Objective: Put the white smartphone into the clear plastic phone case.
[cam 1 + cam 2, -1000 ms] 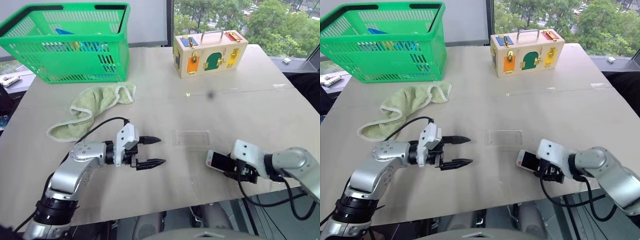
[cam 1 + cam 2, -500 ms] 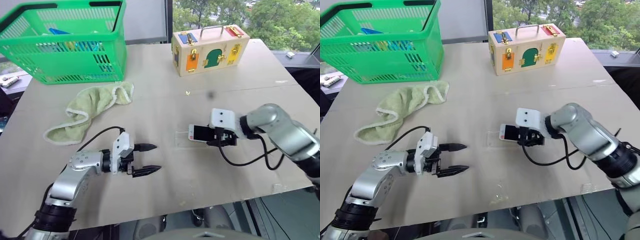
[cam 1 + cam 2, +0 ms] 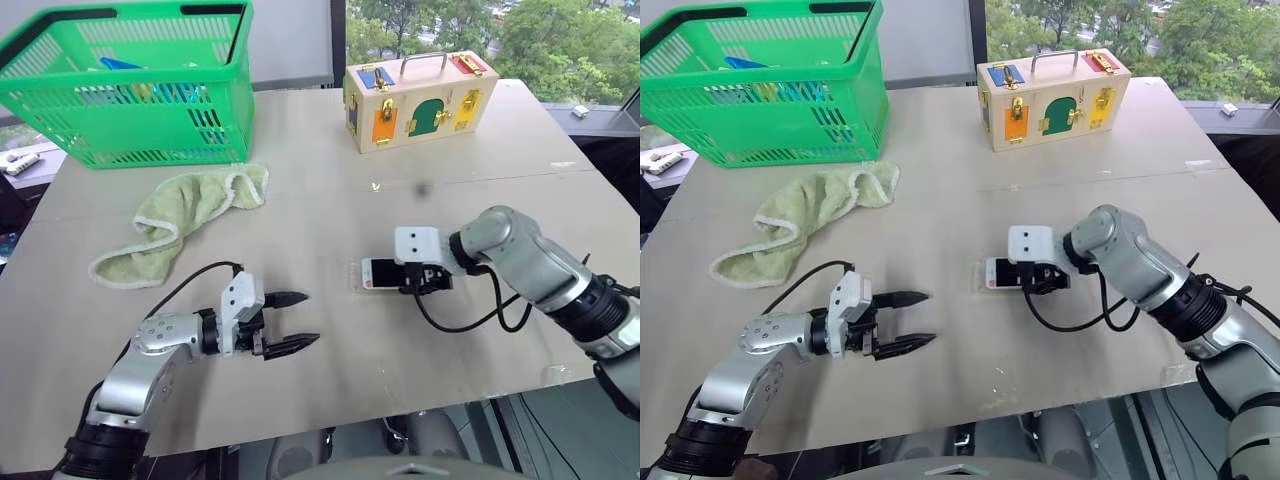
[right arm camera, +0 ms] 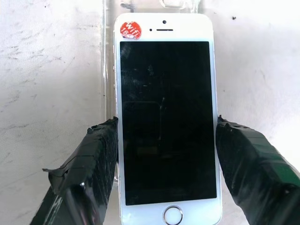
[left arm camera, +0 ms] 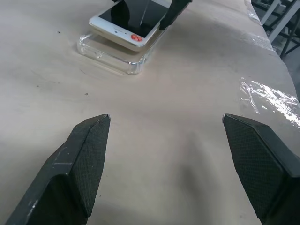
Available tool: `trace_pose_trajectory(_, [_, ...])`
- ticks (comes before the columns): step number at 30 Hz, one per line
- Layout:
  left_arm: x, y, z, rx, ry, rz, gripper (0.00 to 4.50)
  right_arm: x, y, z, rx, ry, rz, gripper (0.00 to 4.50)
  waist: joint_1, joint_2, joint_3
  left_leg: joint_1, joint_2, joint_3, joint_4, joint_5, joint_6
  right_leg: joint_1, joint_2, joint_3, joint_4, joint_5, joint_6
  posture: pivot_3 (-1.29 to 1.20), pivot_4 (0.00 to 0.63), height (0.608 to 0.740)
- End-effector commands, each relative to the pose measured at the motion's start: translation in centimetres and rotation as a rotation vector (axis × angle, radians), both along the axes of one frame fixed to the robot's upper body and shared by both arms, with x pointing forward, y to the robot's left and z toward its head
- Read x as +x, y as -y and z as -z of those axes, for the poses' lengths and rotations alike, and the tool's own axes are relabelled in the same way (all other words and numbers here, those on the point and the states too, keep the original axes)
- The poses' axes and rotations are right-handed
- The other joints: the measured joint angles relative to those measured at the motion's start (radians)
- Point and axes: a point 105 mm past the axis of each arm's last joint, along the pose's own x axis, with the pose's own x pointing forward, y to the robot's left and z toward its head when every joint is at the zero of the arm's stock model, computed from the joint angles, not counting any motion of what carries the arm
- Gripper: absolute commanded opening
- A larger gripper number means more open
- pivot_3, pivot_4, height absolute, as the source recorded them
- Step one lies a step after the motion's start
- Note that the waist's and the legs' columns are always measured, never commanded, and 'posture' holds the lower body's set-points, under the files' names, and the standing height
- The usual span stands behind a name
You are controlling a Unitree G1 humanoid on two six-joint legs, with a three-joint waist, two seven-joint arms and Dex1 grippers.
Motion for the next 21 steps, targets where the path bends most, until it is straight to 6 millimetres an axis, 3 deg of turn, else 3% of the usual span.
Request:
trace_pose_trajectory(1, [0.1,0.4,-1.3,-0.014,0.059,0.013,3.98,-0.8,-0.2,0.9,-0.046,-0.01,-0.043,2.8,0.0,0.0,0.0,0.0,0.0,0.0,0.0,0.0,0.0,0.0,0.0,0.0,0.0,0.0,0.0,0.0,0.15,0.74])
trace_pose_trajectory(21, [0.7,1.0,-1.3,-0.011,0.072,0.016,3.98,-2.4,-1.3,0.5,-0.035,-0.068,-0.01,2.8,0.0,0.0,0.0,0.0,0.0,0.0,0.0,0.0,0.0,0.0,0.0,-0.001,0.0,0.0,0.0,0.0,0.15,0.74])
